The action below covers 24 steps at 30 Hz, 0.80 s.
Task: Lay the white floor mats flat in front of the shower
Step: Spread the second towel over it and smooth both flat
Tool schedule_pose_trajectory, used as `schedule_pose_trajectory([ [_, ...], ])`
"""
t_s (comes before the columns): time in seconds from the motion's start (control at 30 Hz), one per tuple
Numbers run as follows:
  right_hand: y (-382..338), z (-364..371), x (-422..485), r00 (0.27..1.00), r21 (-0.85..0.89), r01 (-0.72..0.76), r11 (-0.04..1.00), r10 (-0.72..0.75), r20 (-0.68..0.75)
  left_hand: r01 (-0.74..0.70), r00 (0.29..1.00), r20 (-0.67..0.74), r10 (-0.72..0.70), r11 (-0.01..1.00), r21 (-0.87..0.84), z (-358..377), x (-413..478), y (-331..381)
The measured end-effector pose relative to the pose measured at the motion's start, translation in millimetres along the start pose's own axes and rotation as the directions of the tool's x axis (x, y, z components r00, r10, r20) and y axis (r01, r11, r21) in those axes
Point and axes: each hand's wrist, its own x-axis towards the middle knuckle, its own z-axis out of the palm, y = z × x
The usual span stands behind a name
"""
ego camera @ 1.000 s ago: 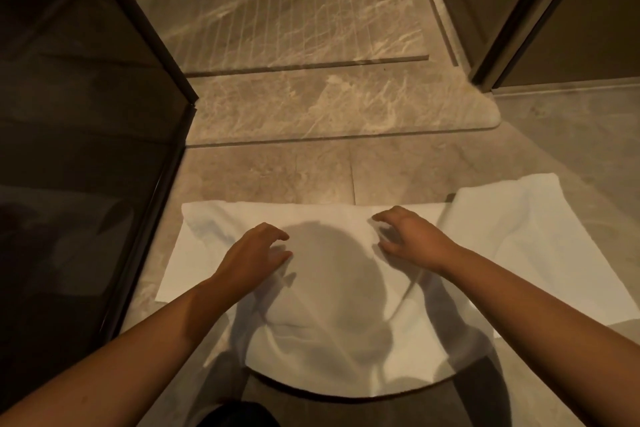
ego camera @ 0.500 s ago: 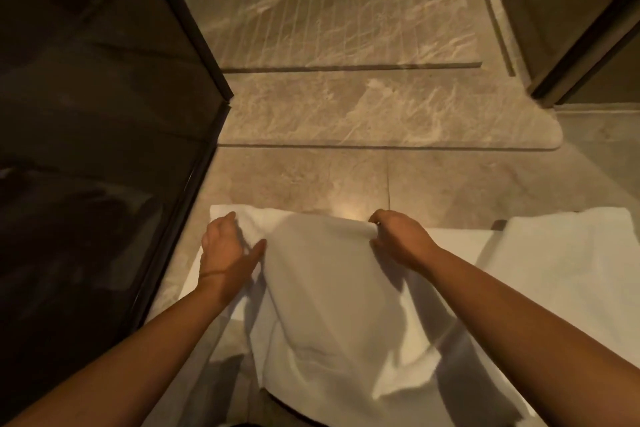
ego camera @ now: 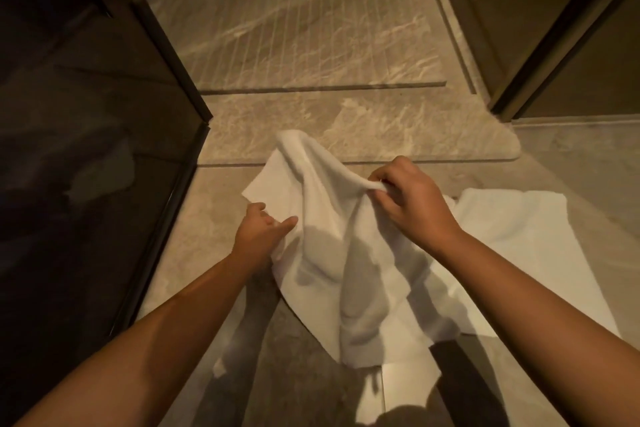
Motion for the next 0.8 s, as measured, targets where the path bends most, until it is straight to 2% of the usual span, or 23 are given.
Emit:
schedule_pose_trajectory([
  [0.1, 11.6, 5.3, -12.2, 0.979, -0.109, -0.091, 0.99, 0.109, 0.17, -0.017, 1.0, -0.006, 0.019, 0.971, 0.24, 10.4, -7.8, -14.0],
  [0.17, 18.2, 6.5, -20.9, 0.964, -0.114, -0.146, 0.983, 0.167, 0.206, -0.015, 1.0, 0.005, 0.014, 0.955, 0.297, 15.7, -12.8, -25.6],
  [0.27, 19.8, 6.1, -26.6, 0.957, -0.068, -0.186, 0.98, 0.197, 0.213, -0.062, 0.998, 0.038, 0.054, 0.961, 0.268, 23.6, -22.3, -33.1],
  [0.4, 20.2, 5.9, -30.3, 0.953, -0.033, -0.184, 0.982, 0.187, 0.237, -0.108, 0.994, 0.008, 0.108, 0.982, 0.156, 22.6, -33.3, -24.0],
  [0.57, 17.5, 5.2, -29.4, 0.97, -0.001, -0.127, 0.992, 0.125, 0.207, -0.358, 0.932, -0.007, 0.362, 0.923, 0.142, -23.3, -62.8, -11.0],
  [0.63, 11.4, 11.0, -26.9, 0.971, 0.01, -0.088, 0.996, 0.083, 0.225, -0.338, 0.94, -0.037, 0.339, 0.94, 0.04, -46.8, -69.6, -24.3],
  [0.7, 5.1, 20.6, -26.1, 0.961, -0.019, -0.036, 0.999, 0.039, 0.274, -0.251, 0.967, -0.074, 0.244, 0.963, -0.102, -65.4, -74.7, -46.4],
  [0.77, -0.8, 33.5, -27.8, 0.938, -0.083, 0.041, 0.996, -0.01, 0.346, -0.173, 0.98, -0.12, 0.159, 0.978, -0.115, -78.2, -81.9, -73.6],
  [0.8, -3.6, 40.5, -29.0, 0.923, -0.119, 0.077, 0.99, -0.026, 0.385, -0.134, 0.982, -0.139, 0.124, 0.989, -0.065, -83.1, -85.7, -86.7],
])
